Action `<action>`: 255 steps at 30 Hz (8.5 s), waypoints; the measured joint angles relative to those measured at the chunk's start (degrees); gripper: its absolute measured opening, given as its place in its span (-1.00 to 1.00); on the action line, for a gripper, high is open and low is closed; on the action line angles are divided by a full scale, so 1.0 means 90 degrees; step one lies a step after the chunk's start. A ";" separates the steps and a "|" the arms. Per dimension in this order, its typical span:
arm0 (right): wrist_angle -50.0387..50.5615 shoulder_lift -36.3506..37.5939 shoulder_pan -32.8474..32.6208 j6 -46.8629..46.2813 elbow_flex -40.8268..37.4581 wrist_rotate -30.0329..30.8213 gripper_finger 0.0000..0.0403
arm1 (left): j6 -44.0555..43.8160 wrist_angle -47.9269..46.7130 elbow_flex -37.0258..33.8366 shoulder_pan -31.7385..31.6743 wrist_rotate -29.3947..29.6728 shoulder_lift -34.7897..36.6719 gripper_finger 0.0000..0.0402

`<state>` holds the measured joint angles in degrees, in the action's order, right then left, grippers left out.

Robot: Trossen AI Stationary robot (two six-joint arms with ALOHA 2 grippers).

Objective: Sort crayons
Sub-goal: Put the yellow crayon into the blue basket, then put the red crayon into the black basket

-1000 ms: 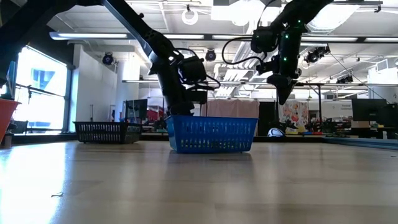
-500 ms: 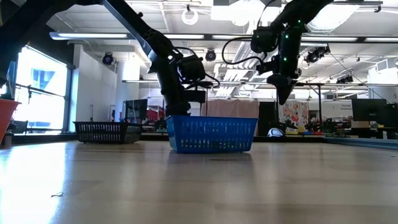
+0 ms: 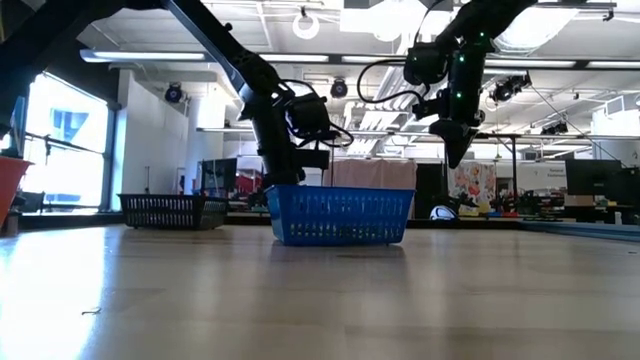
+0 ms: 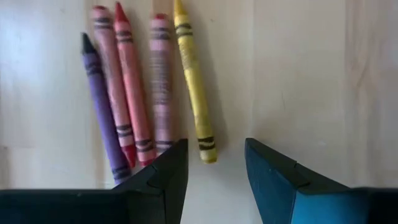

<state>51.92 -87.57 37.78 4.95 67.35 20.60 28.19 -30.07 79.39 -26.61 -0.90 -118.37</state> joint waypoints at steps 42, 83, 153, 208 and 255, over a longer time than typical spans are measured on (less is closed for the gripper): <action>-0.0031 -0.0002 0.0000 0.0000 -0.0002 -0.0029 -0.92 | -0.1619 -0.0589 0.0028 0.0030 -0.0339 -0.0236 -0.59; -0.0092 -0.0002 0.0000 -0.0002 -0.0002 -0.0267 -0.92 | -0.2130 -0.0039 0.0709 0.0496 -0.0037 -0.0536 -0.35; -0.0281 -0.0002 0.0000 0.0000 -0.0002 -0.0262 -0.92 | -0.5774 -0.4245 0.3554 0.3024 0.0344 -0.0110 -1.00; -0.0352 -0.0002 0.0005 -0.0002 -0.0002 -0.0252 -0.92 | -0.1468 -0.2909 0.2670 0.0230 -0.0533 -0.0130 -0.51; -0.0372 -0.0002 0.0000 0.0000 -0.0002 -0.0265 -0.92 | 0.1529 -0.0294 0.1140 -0.0721 -0.0894 -0.0650 -0.50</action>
<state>48.58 -87.59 37.78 4.95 67.33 18.22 41.96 -32.72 89.65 -33.10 -8.95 -124.22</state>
